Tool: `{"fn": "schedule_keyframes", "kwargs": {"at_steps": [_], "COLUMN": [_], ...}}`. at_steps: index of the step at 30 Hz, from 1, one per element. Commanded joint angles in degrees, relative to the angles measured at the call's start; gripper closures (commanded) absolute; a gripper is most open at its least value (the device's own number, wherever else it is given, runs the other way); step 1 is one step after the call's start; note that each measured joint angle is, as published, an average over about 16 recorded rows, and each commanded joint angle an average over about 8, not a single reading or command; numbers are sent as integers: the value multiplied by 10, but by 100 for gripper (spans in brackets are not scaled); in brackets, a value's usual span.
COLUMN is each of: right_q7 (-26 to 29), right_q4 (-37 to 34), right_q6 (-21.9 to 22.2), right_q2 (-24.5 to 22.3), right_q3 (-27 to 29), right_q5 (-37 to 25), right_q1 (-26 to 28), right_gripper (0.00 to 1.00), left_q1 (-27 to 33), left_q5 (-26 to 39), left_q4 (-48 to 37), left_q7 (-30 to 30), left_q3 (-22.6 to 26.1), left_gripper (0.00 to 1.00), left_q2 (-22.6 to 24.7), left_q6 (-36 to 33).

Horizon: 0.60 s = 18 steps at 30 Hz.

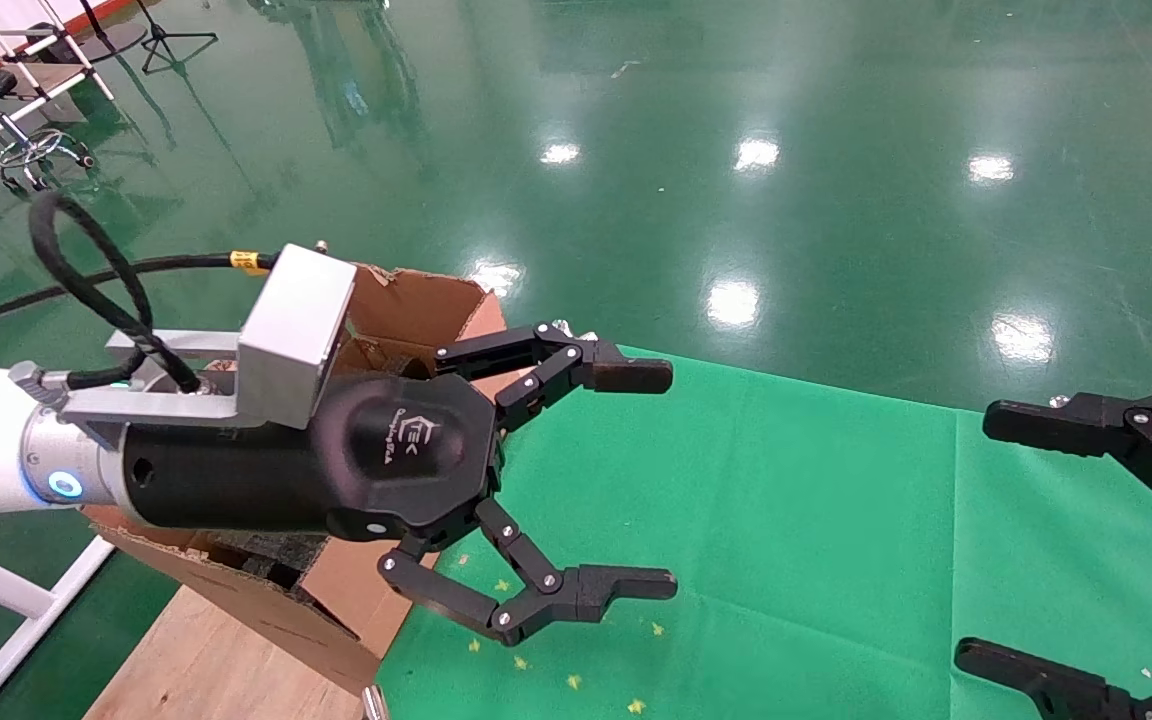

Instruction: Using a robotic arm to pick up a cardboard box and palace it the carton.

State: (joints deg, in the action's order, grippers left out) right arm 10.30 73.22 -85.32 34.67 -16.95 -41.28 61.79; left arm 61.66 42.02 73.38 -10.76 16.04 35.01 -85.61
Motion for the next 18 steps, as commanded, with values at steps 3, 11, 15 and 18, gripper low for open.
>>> {"fn": "schedule_keyframes", "kwargs": {"at_steps": [3,11,15,18], "right_q7": [0,0,0,0], "right_q4": [0,0,0,0], "right_q6": [0,0,0,0], "right_q2": [0,0,0,0], "right_q3": [0,0,0,0], "right_q5": [0,0,0,0], "right_q1": [0,0,0,0], "right_gripper": [0,0,0,0], "left_q1": [0,0,0,0], "left_q5": [0,0,0,0], "left_q4": [0,0,0,0], "left_q7": [0,0,0,0], "left_q3": [0,0,0,0], "left_gripper": [0,0,0,0], "left_q2": [0,0,0,0], "left_q6": [0,0,0,0]}}
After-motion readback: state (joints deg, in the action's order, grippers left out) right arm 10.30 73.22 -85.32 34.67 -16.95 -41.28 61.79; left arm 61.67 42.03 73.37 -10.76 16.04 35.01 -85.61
